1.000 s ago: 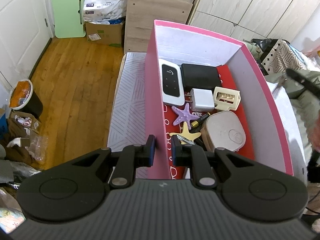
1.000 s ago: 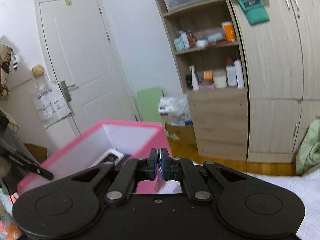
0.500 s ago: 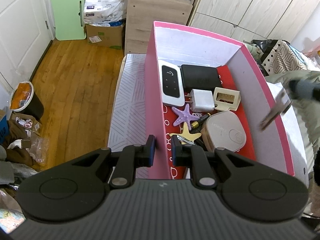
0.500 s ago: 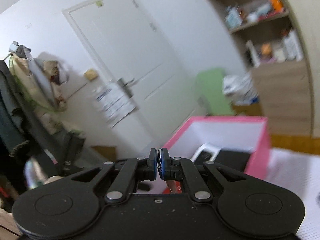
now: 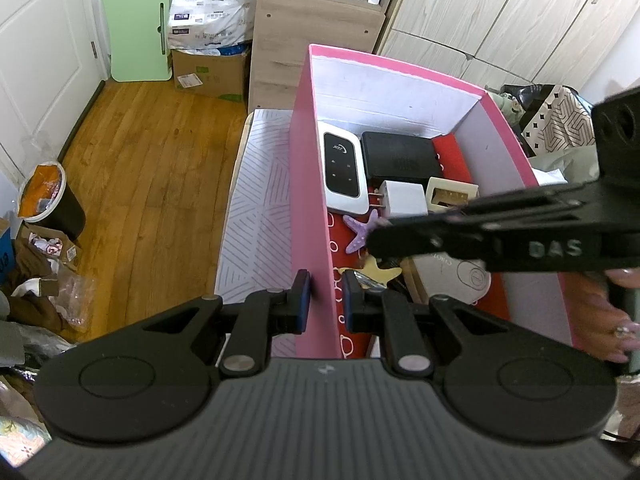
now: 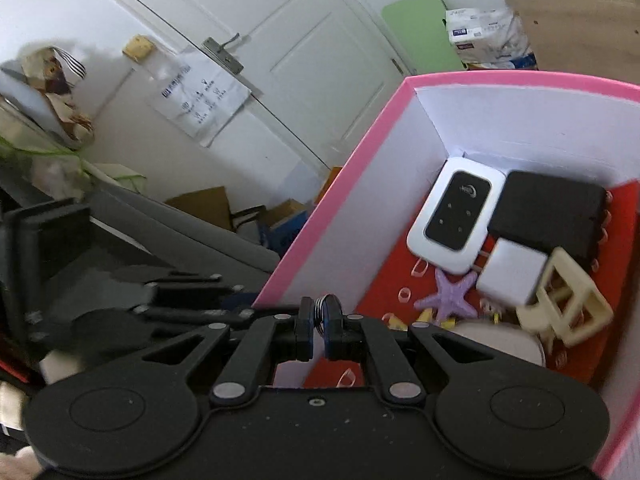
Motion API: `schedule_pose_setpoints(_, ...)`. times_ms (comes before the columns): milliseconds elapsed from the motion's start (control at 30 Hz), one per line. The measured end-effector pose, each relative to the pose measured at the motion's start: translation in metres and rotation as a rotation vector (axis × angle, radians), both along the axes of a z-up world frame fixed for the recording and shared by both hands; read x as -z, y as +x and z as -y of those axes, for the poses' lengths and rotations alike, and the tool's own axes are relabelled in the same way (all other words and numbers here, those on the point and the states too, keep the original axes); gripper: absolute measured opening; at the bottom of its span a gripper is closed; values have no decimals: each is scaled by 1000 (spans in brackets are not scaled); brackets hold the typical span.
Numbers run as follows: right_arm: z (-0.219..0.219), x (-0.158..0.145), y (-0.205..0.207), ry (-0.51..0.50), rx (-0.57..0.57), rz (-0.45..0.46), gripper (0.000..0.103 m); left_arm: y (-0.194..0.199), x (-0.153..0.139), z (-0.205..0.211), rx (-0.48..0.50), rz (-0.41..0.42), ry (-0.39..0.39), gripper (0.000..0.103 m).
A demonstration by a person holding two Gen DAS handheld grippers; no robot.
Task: Organize rigid objects
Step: 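Carry the keys into the box and release them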
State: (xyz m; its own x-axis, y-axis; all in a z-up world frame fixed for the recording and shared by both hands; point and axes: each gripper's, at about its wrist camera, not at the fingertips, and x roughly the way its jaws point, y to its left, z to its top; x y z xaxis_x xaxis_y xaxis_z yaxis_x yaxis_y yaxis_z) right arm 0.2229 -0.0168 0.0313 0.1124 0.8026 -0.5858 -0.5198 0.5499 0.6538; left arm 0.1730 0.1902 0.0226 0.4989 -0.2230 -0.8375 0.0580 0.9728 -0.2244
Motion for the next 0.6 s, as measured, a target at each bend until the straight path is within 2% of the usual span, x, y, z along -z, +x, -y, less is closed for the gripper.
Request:
schedule_pose_setpoints(100, -3, -1, 0, -7, 20, 32, 8, 0, 0, 0, -1, 2, 0, 14)
schedule_pose_setpoints(167, 2, -4, 3, -2, 38, 35, 13, -1, 0, 1, 2, 4, 1, 14)
schedule_pose_setpoints(300, 9, -15, 3, -28, 82, 110, 19, -1, 1, 1, 0, 6, -1, 14)
schedule_pose_setpoints(467, 33, -25, -3, 18, 117, 109, 26, -2, 1, 0, -2, 6, 0, 14)
schedule_pose_setpoints(600, 54, -34, -19, -7, 162, 167, 29, -2, 2, 0, -4, 11, 1, 14)
